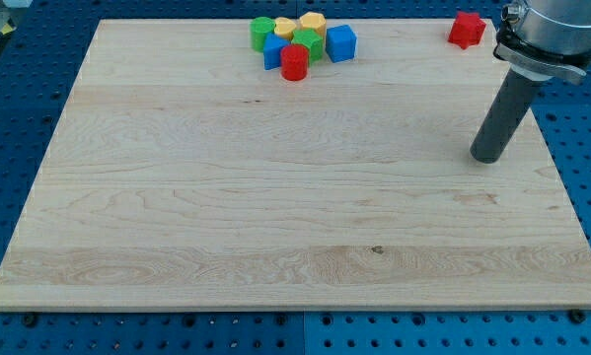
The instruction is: Slide the arm to the bottom right of the blue cube
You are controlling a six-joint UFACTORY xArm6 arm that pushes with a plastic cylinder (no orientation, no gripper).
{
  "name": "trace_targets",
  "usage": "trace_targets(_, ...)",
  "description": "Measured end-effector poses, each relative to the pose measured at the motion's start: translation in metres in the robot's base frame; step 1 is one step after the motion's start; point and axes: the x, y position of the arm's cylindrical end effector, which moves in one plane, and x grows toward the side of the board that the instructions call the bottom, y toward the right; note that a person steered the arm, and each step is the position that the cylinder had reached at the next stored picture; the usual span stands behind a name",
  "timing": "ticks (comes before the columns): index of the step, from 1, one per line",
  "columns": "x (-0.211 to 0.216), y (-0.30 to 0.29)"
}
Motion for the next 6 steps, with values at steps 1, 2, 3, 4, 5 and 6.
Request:
trace_targets(1, 0.0, 0.0)
trace_targets(2, -0.03, -0.028)
trace_targets(3, -0.071, -0.068)
trace_targets(4, -0.092, -0.074)
trace_targets(5, -0.121, -0.087)
trace_targets(6, -0.164, -0.099)
